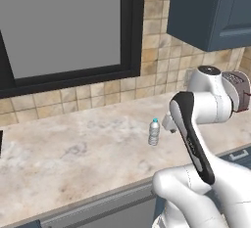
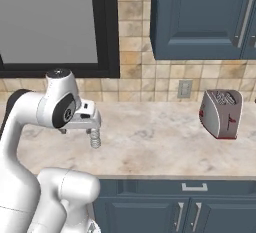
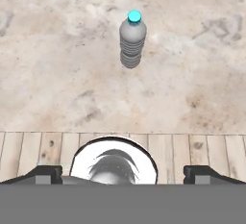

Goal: Place the drinks on the dining counter in a tight cluster.

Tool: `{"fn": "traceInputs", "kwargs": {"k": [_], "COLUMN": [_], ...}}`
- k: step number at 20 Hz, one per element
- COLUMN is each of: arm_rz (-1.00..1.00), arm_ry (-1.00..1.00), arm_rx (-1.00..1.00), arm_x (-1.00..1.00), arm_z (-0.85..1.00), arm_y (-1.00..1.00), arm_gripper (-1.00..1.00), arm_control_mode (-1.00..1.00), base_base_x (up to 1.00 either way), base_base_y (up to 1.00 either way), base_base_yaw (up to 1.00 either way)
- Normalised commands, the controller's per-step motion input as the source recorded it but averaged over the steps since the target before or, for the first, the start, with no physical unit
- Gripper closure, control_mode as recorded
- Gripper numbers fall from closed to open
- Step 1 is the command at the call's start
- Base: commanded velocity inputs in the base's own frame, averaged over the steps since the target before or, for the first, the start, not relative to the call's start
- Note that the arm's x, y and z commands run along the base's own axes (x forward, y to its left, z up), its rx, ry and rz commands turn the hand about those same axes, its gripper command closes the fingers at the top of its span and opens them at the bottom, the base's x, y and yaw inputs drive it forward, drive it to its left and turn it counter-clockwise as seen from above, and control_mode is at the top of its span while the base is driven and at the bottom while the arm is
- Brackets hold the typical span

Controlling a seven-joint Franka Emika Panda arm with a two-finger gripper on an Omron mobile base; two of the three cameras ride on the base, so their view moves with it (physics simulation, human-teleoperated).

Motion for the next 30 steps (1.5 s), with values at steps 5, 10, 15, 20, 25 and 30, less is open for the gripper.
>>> {"fn": "traceInputs", "kwargs": {"k": [5,10,15,20,25,30], "arm_rz": [0.31,0.2,0.17,0.12,0.19,0.31], "arm_ry": [-0.01,-0.06,-0.18,-0.16,-0.01,-0.01], "arm_rx": [0.01,0.0,0.16,0.27,0.13,0.08], "arm_x": [0.55,0.33,0.2,0.12,0.36,0.38], "arm_z": [-0.04,-0.08,-0.23,-0.24,0.02,-0.18], "arm_y": [0.0,0.0,0.0,-0.11,-0.5,-0.33], "arm_gripper": [-1.0,-1.0,-1.0,-1.0,-1.0,-1.0], "arm_control_mode": [-1.0,-1.0,-1.0,-1.0,-1.0,-1.0], "base_base_x": [0.0,0.0,0.0,0.0,0.0,0.0], "base_base_y": [0.0,0.0,0.0,0.0,0.0,0.0], "base_base_yaw": [0.0,0.0,0.0,0.0,0.0,0.0]}}
